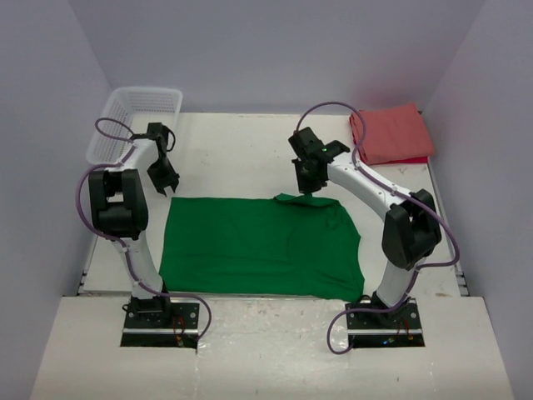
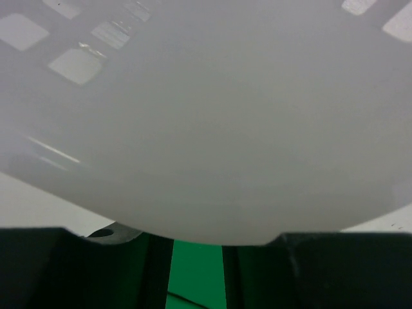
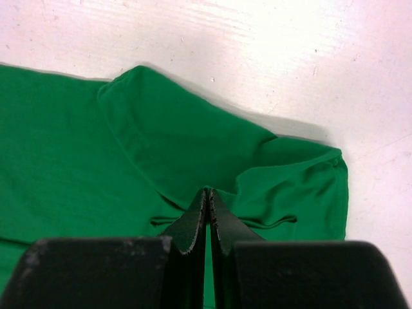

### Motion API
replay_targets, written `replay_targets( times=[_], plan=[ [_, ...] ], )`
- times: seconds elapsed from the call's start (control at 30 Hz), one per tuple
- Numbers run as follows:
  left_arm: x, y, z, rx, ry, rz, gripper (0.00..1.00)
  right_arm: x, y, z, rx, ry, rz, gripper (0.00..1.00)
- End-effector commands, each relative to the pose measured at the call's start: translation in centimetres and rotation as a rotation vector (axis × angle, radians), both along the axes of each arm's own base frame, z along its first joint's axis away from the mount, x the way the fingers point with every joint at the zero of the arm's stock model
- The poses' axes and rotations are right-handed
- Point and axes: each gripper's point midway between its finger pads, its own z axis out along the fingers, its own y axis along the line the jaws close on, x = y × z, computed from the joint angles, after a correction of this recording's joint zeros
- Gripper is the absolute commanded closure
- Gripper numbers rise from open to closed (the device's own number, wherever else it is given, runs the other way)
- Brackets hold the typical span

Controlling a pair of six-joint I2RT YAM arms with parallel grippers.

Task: Fold and stack the t-shirts
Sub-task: Grap the side of the flattened tshirt furthest away from the robot with both arms

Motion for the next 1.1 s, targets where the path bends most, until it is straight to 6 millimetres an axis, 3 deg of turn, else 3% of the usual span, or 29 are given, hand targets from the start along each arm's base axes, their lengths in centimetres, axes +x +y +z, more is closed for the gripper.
replay_targets(
  times=[0.0,0.53,0.83,0.93,1.03,1.07],
  plan=[
    [-0.1,0.9,-0.1,0.044,0.017,-0.008,0.66,0.4,0.0,1.8,0.046,-0.054,0.007,1.00],
    [-2.1,-0.5,-1.7,0.020,-0.008,-0.012,0.67,-0.2,-0.1,2.3,0.076,-0.063,-0.001,1.00],
    [-2.8,-1.1,-4.7,0.017,0.035,-0.031,0.66,-1.0,-0.5,2.6,0.094,-0.072,-0.002,1.00],
    [-2.8,-1.0,-4.9,0.035,0.036,-0.034,0.66,-1.2,-0.6,2.6,0.093,-0.071,-0.006,1.00],
    [-2.4,-1.0,-4.6,0.048,0.019,-0.043,0.74,-1.3,-0.7,2.2,0.092,-0.067,-0.010,1.00],
    [-2.1,-0.9,-4.3,0.050,0.003,-0.043,0.81,-1.3,-0.7,2.2,0.093,-0.067,-0.010,1.00]
  ],
)
